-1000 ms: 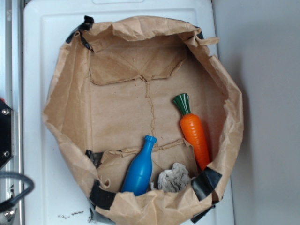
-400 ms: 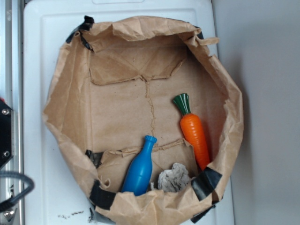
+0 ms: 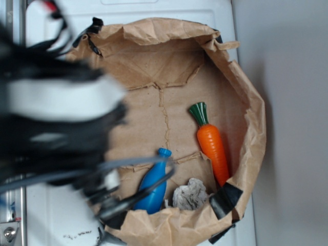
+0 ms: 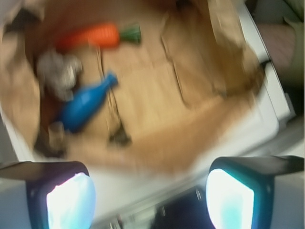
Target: Grab the blue bottle.
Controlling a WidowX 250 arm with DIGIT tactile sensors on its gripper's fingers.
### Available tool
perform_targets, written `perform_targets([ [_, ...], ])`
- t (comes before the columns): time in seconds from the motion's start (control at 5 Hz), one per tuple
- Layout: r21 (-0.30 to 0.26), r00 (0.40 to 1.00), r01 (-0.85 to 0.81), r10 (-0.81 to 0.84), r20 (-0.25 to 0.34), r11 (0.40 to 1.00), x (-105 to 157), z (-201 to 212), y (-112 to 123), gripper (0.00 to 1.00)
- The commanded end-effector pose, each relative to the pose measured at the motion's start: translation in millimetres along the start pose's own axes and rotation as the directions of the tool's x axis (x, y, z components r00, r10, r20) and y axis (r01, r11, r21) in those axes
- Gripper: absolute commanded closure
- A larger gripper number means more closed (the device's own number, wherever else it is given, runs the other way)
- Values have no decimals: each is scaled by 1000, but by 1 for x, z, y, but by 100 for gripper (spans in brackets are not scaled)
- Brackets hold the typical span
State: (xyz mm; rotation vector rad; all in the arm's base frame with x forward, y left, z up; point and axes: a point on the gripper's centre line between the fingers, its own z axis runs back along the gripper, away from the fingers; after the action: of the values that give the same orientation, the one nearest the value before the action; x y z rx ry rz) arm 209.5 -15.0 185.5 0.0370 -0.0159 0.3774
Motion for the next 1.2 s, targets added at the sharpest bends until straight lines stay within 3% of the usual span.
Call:
perform_targets([
  [0.0, -136, 905, -404, 417, 89, 905, 93, -16, -17, 0],
  [0.2, -208, 867, -473, 495, 62, 856, 91, -28, -31, 0],
  [0.8, -208, 867, -473, 495, 62, 856, 91, -28, -31, 0],
  [1.0, -177, 872, -461, 480, 90, 870, 74, -51, -26, 0],
])
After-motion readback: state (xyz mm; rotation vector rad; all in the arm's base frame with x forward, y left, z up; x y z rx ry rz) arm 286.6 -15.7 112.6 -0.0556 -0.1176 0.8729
